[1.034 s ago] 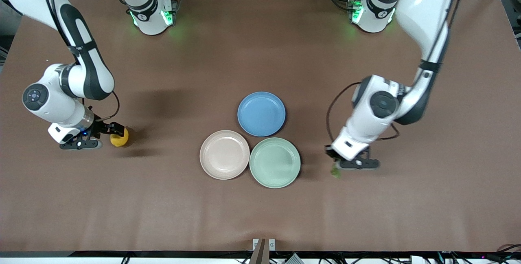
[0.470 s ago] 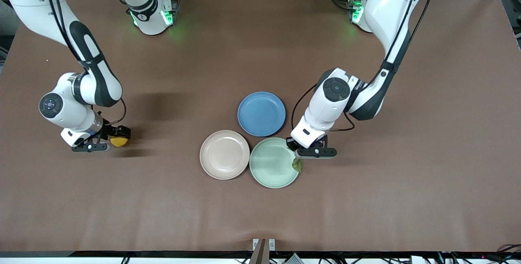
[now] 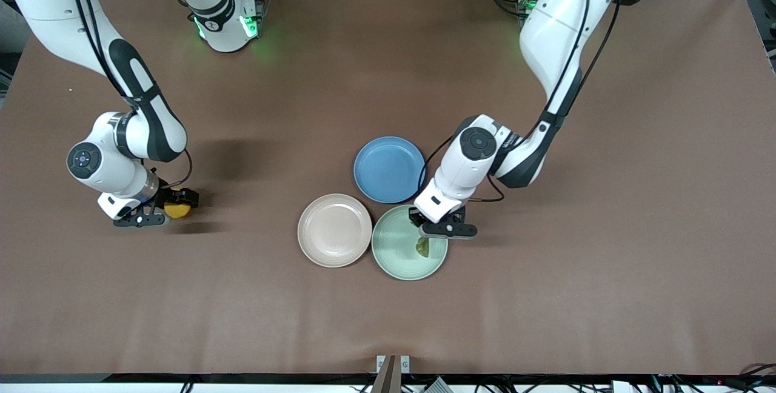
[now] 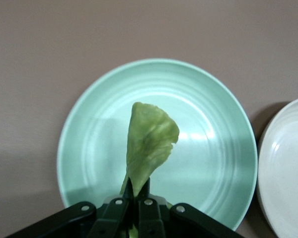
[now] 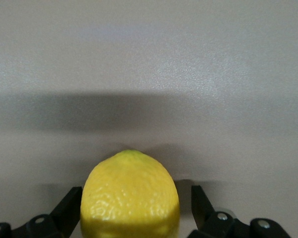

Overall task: Place lemon and lettuce in plates
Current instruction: 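Release the lettuce onto the green plate and raise the left gripper away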

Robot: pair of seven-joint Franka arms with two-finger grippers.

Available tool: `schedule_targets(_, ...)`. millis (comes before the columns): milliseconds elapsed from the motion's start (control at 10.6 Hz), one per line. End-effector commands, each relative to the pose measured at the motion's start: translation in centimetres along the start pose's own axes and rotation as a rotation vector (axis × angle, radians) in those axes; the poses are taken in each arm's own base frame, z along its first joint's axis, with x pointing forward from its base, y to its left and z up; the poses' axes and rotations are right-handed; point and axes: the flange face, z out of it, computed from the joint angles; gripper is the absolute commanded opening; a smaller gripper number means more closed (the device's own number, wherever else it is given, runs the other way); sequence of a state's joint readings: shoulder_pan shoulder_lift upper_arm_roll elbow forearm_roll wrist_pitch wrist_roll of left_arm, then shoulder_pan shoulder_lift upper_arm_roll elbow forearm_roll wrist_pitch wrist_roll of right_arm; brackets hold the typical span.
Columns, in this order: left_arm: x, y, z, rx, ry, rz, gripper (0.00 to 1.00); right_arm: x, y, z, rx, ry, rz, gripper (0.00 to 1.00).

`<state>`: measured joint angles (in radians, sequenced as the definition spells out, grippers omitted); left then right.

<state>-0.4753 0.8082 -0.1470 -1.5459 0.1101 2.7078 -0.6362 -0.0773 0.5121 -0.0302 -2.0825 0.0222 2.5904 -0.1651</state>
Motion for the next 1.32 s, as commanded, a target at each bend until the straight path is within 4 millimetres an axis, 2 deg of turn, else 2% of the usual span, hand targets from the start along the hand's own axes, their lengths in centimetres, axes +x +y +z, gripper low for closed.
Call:
schedule_targets(0, -0.1, 0.2, 2.1, 0.003, 0.020, -0.002, 0.73, 0.1, 0.2, 0.3, 0.019, 0.010, 0.009, 0.76)
schedule_targets(94, 0.1, 0.4, 1.5, -0.001, 0.027, 0.001, 1.00, 0.2, 0.1, 0.3, 0.019, 0.010, 0.010, 0.63)
schedule_targets(282, 1.0, 0.3, 0.4, -0.006, 0.040, -0.012, 1.00, 0.3, -0.1, 0.1, 0.019, 0.010, 0.012, 0.45)
schedule_targets(470, 3.2, -0.1, -2.7, -0.018, 0.088, -0.014, 1.00, 0.5, -0.1, 0.0, 0.019, 0.009, 0.013, 0.35)
schedule_targets(564, 4.2, -0.1, -4.1, -0.027, 0.109, -0.016, 1.00, 0.9, -0.1, -0.4, 0.019, 0.015, 0.011, 0.33)
schedule_targets(658, 4.6, 1.0, -5.8, -0.044, 0.131, -0.005, 1.00, 1.6, -0.1, -1.1, 0.024, -0.004, 0.007, 0.32)
schedule_targets(752, 5.7, 1.1, -8.3, -0.056, 0.165, -0.008, 1.00, 2.4, 0.0, -2.3, 0.035, -0.052, 0.009, 0.32)
schedule_targets(846, 6.7, 0.3, -10.2, -0.053, 0.184, -0.018, 1.00, 3.0, 0.0, -3.2, 0.049, -0.075, 0.017, 0.32)
schedule_targets(1034, 7.5, -1.5, -12.6, -0.005, 0.153, -0.025, 1.00, 3.9, -0.8, -4.2, 0.050, -0.069, 0.002, 0.32)
schedule_targets(1221, 9.5, -4.7, -17.1, 0.084, 0.084, 0.045, 1.00, 4.6, -2.4, -4.8, 0.049, -0.056, -0.017, 0.32)
